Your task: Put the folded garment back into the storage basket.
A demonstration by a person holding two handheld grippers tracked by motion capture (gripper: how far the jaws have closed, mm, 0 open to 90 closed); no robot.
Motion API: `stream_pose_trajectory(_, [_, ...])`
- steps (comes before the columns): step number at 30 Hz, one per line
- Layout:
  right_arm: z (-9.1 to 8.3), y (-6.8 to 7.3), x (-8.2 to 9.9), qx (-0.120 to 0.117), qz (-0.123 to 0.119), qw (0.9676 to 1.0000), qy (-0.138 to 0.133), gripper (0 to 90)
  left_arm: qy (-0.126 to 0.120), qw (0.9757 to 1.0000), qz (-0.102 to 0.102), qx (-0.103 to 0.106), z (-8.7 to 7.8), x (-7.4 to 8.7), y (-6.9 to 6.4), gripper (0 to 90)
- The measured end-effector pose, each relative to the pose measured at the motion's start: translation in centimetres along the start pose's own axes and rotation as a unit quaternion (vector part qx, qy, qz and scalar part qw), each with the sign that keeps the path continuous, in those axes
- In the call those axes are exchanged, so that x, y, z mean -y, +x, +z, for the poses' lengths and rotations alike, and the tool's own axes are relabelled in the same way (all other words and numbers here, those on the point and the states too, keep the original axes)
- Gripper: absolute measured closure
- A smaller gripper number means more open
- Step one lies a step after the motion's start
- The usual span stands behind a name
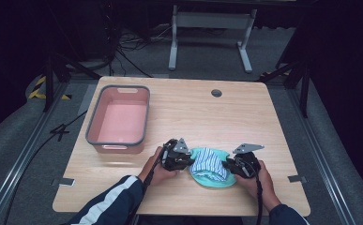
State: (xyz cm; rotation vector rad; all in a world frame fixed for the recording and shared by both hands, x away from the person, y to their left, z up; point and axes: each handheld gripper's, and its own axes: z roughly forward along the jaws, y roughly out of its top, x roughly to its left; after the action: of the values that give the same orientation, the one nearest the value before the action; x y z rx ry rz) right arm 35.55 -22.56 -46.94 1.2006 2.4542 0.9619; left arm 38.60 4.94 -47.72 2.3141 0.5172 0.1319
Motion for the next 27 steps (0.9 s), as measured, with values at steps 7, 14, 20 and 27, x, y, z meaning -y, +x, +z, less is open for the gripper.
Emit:
stream_pose_trajectory(7, [-0.4,0.1,-0.1,-0.01,-0.006,0.9999,0.006,81.9,0.016,0.9997,0.018,0.001,-0.3,-0.8,-0.9,82.5])
stream_pose_trajectory(14, [-0.8,0.4,-0.3,-0.008,-0.008,0.9999,-0.003,81.9,0.015,0.9995,0.027,-0.001,-1.2,-1.2,-1.1,82.9])
stream_pose_trajectory(20, [-1.2,0.7,-0.8,-0.012,-0.011,0.9998,-0.01,82.0,0.018,0.9994,0.029,-0.004,-1.7,-1.3,-0.9,83.0])
stream_pose_trajectory(27, [-1.6,0.5,-2.0,-0.005,-0.008,0.9998,-0.019,82.3,0.02,0.9993,0.029,-0.008,-2.2,-1.9,-0.4,83.2])
